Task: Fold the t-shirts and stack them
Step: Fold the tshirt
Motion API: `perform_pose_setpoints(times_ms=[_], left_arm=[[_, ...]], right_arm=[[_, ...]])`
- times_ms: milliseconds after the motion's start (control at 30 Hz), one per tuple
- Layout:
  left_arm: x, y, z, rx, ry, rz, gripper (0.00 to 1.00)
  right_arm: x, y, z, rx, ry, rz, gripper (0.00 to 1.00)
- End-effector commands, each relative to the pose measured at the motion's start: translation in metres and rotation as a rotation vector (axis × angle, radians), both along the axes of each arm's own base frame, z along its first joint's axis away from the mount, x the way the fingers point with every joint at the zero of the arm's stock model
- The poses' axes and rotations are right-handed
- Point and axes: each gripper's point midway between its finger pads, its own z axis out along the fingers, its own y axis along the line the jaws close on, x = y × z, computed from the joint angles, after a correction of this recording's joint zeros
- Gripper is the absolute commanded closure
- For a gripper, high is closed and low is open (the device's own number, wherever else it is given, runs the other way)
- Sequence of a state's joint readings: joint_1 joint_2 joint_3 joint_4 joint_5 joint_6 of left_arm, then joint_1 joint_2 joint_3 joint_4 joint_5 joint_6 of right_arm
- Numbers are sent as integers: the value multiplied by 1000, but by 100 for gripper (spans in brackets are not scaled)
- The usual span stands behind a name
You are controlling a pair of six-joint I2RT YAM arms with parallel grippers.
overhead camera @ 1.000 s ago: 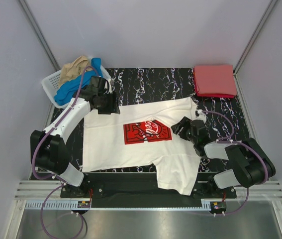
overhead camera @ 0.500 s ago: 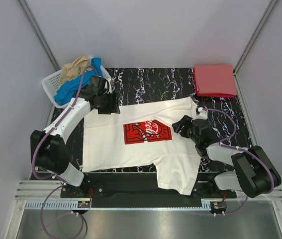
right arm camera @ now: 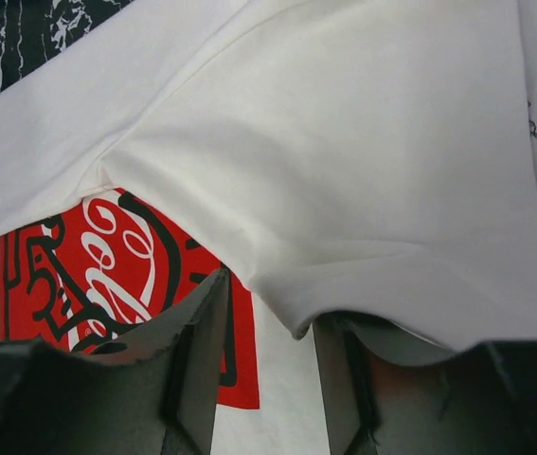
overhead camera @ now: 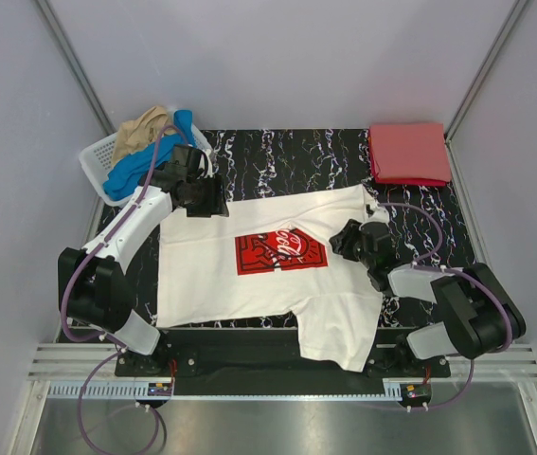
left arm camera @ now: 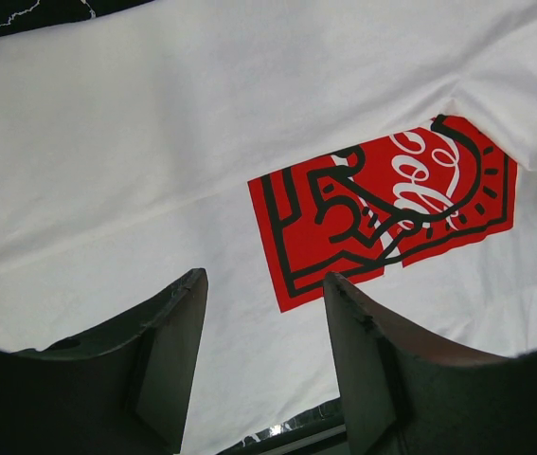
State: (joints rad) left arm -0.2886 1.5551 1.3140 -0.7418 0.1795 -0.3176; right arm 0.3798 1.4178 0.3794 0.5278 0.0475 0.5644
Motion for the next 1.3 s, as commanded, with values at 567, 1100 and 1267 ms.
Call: perform_pose_setpoints(times_ms=[567,1100,1267], left_arm=[[11,0,10,-7,-56,-5,42],[9,0,4,-7,-43,-11,42],[9,1,3,0,-41,-6,42]], right_arm=[[-6,19,63,224,64,-58,69],[-24,-19,60,161,138,-254,45],[-7,-9,44,89,197,-213,66]])
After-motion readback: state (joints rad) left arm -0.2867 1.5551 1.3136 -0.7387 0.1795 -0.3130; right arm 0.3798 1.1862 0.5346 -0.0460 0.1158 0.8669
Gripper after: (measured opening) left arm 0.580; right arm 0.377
